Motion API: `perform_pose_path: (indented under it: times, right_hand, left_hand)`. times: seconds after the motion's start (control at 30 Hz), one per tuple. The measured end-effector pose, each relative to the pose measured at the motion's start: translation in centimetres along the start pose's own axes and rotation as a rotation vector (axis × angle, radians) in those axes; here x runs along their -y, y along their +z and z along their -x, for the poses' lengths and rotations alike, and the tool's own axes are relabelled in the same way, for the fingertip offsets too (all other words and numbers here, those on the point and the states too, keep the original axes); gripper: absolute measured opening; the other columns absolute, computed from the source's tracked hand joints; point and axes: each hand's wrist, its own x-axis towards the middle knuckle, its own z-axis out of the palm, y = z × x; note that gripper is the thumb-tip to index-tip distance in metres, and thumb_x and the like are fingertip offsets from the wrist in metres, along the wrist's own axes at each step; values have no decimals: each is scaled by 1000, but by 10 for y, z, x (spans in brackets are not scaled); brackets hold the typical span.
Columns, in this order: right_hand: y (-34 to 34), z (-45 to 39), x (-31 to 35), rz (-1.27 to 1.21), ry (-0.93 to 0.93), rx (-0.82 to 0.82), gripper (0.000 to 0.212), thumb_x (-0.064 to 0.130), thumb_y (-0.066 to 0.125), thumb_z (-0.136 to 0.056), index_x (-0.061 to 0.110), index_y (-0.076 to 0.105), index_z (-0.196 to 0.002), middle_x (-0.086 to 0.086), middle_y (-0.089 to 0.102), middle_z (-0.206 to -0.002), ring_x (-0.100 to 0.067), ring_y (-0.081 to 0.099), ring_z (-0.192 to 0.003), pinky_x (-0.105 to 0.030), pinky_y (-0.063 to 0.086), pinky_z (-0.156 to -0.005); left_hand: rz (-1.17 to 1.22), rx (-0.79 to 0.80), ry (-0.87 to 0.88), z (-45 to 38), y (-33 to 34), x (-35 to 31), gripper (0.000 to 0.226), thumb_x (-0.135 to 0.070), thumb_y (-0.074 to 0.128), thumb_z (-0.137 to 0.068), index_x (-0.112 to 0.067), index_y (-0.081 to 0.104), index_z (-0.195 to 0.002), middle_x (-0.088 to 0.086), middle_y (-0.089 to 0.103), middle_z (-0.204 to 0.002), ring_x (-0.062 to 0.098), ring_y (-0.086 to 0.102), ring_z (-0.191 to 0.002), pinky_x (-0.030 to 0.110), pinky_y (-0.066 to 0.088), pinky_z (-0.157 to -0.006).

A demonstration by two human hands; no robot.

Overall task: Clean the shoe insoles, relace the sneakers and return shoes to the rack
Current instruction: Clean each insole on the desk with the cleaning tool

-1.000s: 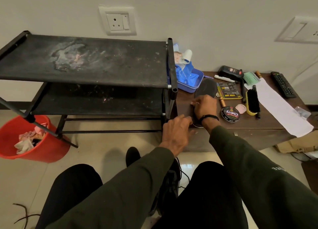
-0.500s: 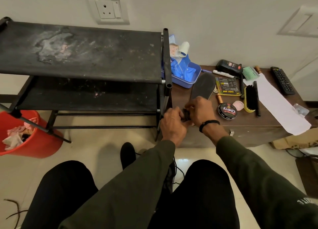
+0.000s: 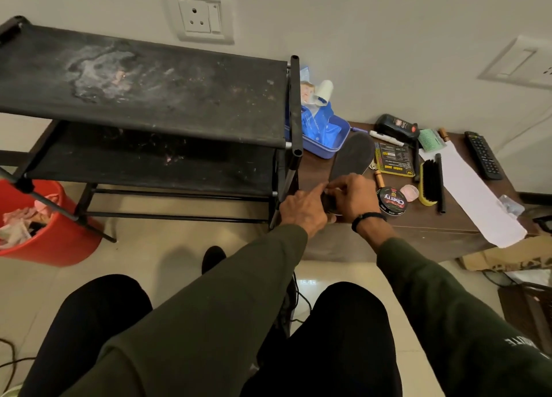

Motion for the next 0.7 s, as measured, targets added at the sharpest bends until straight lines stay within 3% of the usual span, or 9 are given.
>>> perform_pose_path:
  times: [0.1,0.23,0.33,0.53,0.63,0.7]
  right_hand:
    - [-2,4,1,31,-40,30,14,9,67,-91,14,80,-92,-6,73,-94,-22,66,-86,-27,47,-70]
    - [-8,10,0,80,-117,106,15,4,67,-89,11,80,-92,-8,72,-95,-23,66,-83,-20,42,-66]
    - [-11,24,-14,113,-209,124,11,0,73,-80,9,78,-83,-11,70,-89,-30,68,-80,-23,42,-66]
    - [-19,36,-36,104,-251,61,20,-6,69,-81,12,75,-84,-6,72,-90,-28,68,-83,-31,51,-73]
    - [-12,34,-30,103,-234,34,18,-3,68,-82,13,75,-82,-7,71,-90,-28,67,-83,-36,55,-73]
    - [-6,32,-16,84,-260,31,13,0,69,-83,10,76,-84,-10,69,-88,-27,65,-78,-33,50,-67]
  left_hand:
    - [-62,21,40,2,-1,-1,93,-59,68,-87,-50,6,-156,17,54,-135,38,54,-121,49,42,-102]
    - [-98,68,84,-2,-17,-3,86,-55,72,-86,-47,21,-155,13,55,-138,37,54,-124,46,43,-102]
    - [-85,92,93,-2,-27,-3,89,-51,77,-83,-46,26,-156,12,51,-145,35,51,-130,44,42,-104]
    - [-97,107,75,-5,-22,-4,91,-51,78,-82,-46,25,-156,14,44,-149,37,46,-134,47,40,-108]
    - [-82,102,66,-7,-19,-2,92,-50,80,-81,-45,27,-156,14,47,-146,37,50,-129,46,43,-108]
    - [-69,84,62,-5,-19,-5,88,-46,80,-81,-43,32,-154,13,52,-141,36,58,-120,47,48,-104]
